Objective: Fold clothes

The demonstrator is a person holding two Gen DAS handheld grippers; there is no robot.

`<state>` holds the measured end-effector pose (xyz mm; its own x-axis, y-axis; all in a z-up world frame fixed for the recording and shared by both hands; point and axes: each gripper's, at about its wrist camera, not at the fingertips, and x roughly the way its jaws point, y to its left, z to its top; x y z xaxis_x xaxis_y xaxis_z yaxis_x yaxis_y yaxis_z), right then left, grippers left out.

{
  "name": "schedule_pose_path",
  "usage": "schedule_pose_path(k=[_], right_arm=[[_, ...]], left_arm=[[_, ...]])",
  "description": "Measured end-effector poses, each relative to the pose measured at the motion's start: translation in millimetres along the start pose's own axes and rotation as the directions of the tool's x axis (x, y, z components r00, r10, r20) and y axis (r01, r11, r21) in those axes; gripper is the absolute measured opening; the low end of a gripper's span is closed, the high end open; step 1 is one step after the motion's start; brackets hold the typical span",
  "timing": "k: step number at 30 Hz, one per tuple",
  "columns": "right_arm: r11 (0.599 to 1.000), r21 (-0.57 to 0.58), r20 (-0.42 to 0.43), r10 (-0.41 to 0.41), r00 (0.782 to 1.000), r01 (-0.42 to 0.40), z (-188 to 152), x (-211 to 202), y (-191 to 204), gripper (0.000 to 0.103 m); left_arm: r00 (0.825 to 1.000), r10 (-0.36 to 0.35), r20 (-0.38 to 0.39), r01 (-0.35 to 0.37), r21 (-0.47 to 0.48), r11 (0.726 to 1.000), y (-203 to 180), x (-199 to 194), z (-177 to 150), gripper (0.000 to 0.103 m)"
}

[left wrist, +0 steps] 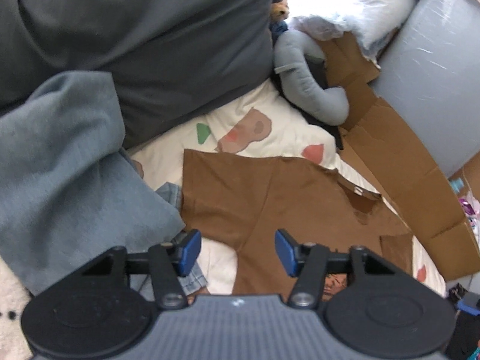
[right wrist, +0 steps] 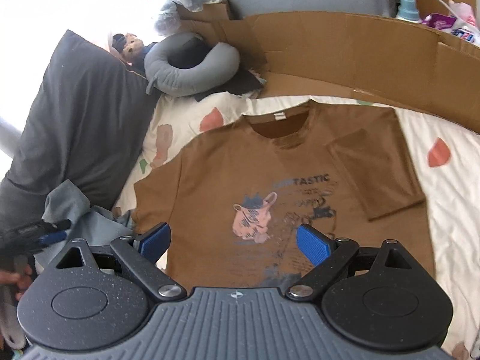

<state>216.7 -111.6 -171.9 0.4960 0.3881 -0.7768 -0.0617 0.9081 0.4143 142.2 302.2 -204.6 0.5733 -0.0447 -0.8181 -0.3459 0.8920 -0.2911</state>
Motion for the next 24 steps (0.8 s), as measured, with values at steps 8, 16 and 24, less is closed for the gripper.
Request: schedule_pose_path(k=[8,16,24], right_arm=[[0.998,-0.06,-0.012,-0.013,1.0,0.012,-8,46,3,0.094],[0.995,-0.103,-0.064,-0.021,0.998,0.014,-23,91,11,0.093],[0.989,-0.148,-0.126,-0.011,0.992,-0.008,-33,129,31,0.093]], left_arm=[[0.999,-0.019,0.041,0.019,0.002,1.0,6,42,-15,0.052],[0.998,-0.016,0.057,0.019,-0.054,0.998,19,94,-30,0.048],[0.998,-0.005,0.069,0.014,-0.127,0.992,31,134,-42,0.048]])
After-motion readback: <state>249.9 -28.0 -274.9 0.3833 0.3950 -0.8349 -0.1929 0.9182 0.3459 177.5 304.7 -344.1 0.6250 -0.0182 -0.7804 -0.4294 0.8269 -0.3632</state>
